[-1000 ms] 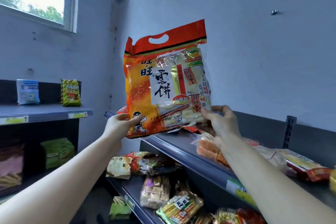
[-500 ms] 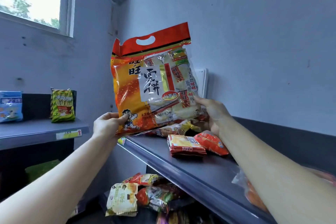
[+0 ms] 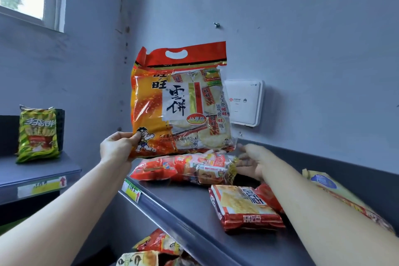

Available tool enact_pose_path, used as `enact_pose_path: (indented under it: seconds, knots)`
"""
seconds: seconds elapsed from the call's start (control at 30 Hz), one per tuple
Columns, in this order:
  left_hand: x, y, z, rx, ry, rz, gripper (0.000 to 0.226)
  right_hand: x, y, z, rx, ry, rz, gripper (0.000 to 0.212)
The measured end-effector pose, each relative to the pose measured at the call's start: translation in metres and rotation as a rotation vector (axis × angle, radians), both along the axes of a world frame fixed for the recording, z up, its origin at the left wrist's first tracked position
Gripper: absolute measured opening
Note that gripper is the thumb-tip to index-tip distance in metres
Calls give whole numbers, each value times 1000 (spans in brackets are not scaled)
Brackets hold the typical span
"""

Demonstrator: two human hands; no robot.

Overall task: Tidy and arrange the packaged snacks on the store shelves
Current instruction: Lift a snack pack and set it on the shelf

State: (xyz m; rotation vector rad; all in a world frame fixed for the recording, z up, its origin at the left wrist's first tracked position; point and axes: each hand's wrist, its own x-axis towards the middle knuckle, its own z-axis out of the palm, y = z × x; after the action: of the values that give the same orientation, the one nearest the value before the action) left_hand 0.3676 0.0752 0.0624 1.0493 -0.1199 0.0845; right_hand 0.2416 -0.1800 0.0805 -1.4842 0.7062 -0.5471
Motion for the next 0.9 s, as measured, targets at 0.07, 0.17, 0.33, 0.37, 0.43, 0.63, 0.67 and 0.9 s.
enact_pose_path:
  seconds: [0.07, 0.17, 0.33, 0.37, 0.43, 0.63, 0.67, 0.9]
  knots:
    - [20, -3, 1, 2, -4, -21, 15, 15, -4, -7, -48, 81, -8, 19]
    - [50, -7, 3, 10, -14, -53, 16, 41, -13, -18, -121, 217, -52, 29]
    - [94, -15, 3, 41, -39, -101, 17, 110, -85, -61, -167, 453, -152, 85]
    - [101, -16, 3, 47, -42, -109, 17, 102, -64, -52, -179, 448, -184, 74]
    - [114, -20, 2, 59, -47, -122, 18, 86, -19, -32, -237, 411, -261, 40]
    - [143, -35, -3, 75, -45, -161, 20, 86, -9, -8, -524, 219, -556, 28]
    - [146, -37, -3, 79, -43, -167, 20, 81, -8, 1, -615, 188, -619, 27]
    - [160, -60, -9, 120, -40, -193, 21, 48, 4, 53, -1047, -150, -933, 16]
